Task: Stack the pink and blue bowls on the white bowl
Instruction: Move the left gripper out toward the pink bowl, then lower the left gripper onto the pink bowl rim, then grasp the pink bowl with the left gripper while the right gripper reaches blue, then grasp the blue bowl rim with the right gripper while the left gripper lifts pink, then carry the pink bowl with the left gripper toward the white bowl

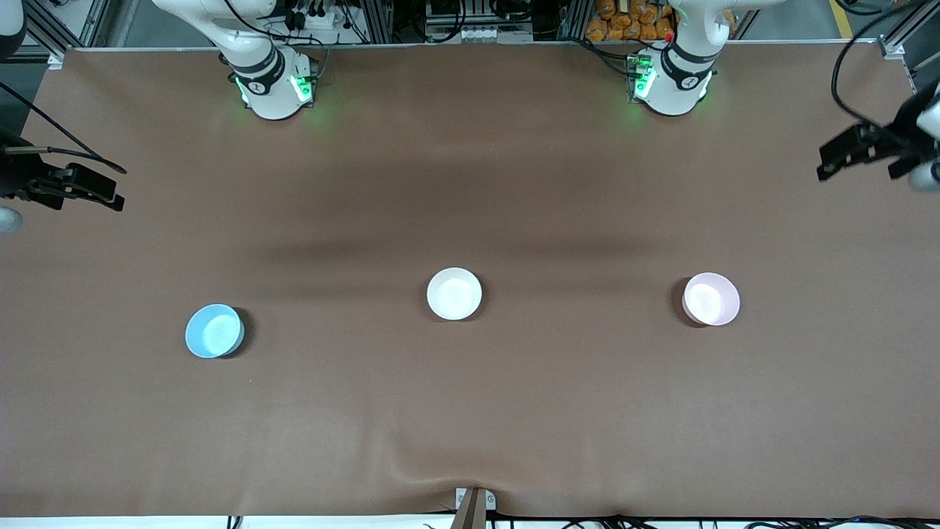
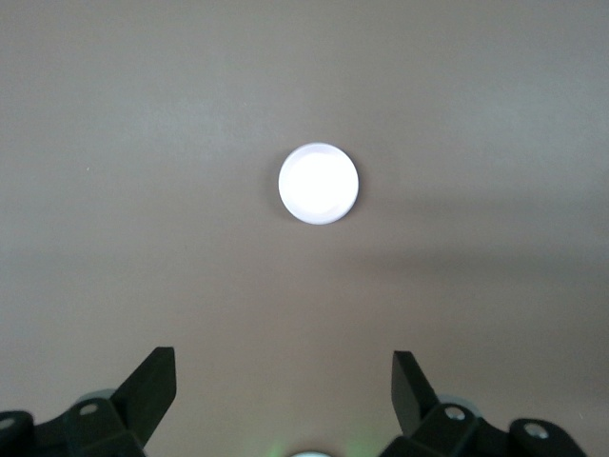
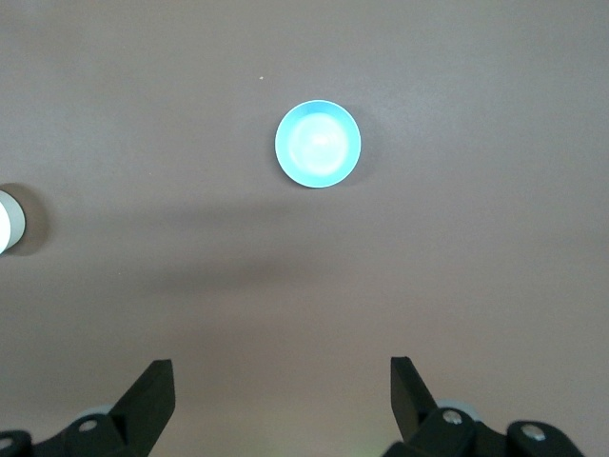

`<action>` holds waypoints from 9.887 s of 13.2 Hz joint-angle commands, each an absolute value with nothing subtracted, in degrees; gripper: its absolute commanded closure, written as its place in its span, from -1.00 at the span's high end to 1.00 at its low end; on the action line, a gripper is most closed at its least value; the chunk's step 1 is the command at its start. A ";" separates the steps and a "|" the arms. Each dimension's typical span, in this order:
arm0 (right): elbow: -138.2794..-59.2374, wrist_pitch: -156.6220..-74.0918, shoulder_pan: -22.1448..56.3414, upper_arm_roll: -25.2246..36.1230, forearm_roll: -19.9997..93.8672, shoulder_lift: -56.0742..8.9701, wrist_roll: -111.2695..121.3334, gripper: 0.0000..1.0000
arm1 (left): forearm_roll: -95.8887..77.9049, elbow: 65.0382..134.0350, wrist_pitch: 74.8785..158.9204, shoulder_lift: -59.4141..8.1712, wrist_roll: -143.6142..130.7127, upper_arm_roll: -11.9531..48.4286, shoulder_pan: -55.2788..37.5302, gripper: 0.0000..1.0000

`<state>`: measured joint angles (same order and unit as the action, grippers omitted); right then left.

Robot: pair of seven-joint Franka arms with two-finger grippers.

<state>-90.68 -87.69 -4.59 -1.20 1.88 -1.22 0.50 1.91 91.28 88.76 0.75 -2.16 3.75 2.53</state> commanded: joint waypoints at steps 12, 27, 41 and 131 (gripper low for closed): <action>-90.70 -87.54 -4.48 -1.32 1.85 -0.88 0.09 1.00 | 2.37 120.41 132.34 -7.89 3.94 4.13 10.63 1.00; -90.79 -87.45 -4.39 -1.32 1.85 -0.88 0.09 1.00 | -6.68 119.53 139.47 -16.87 7.12 4.48 13.80 1.00; -90.79 -87.71 -4.39 -1.32 1.85 -0.97 0.17 1.00 | -8.79 119.97 146.69 -23.20 7.21 6.15 13.62 1.00; -105.73 -126.75 -10.99 -2.64 5.71 -22.24 3.86 -1.00 | -22.85 89.04 133.13 -38.39 -41.21 27.96 -10.00 -1.00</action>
<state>-104.60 -128.27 -9.94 -1.64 4.64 -24.49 0.92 -22.81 93.44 131.46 -34.02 -38.42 29.39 -6.33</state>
